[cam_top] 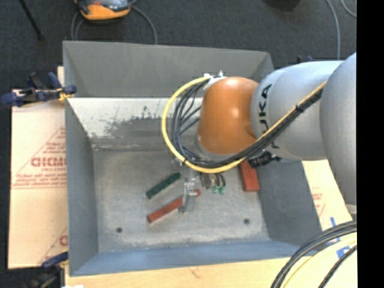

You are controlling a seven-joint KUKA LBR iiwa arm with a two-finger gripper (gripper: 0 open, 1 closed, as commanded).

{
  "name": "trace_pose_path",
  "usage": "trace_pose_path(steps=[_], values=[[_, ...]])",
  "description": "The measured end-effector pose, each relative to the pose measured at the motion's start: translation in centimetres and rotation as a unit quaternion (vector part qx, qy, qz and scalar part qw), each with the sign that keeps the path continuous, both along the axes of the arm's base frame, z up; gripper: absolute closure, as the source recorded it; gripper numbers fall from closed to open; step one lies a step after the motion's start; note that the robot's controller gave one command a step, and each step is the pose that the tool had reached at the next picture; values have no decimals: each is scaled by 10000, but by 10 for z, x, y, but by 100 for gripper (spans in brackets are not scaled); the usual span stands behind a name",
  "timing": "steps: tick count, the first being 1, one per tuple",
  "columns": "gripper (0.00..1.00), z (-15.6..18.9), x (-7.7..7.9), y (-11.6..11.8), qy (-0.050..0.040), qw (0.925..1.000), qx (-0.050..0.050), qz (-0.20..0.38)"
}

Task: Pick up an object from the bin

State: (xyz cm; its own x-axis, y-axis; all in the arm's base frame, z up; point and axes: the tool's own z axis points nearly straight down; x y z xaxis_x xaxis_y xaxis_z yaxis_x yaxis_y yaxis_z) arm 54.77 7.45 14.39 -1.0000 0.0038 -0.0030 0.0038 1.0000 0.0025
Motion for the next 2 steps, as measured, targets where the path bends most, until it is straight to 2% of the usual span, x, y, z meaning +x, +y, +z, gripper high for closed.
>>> trace_pose_path(steps=[1, 2], values=[[0, 0, 0, 0, 0, 10000, 0, -1], [100, -67, 58, 37, -6, 9942, 7, -1074]])
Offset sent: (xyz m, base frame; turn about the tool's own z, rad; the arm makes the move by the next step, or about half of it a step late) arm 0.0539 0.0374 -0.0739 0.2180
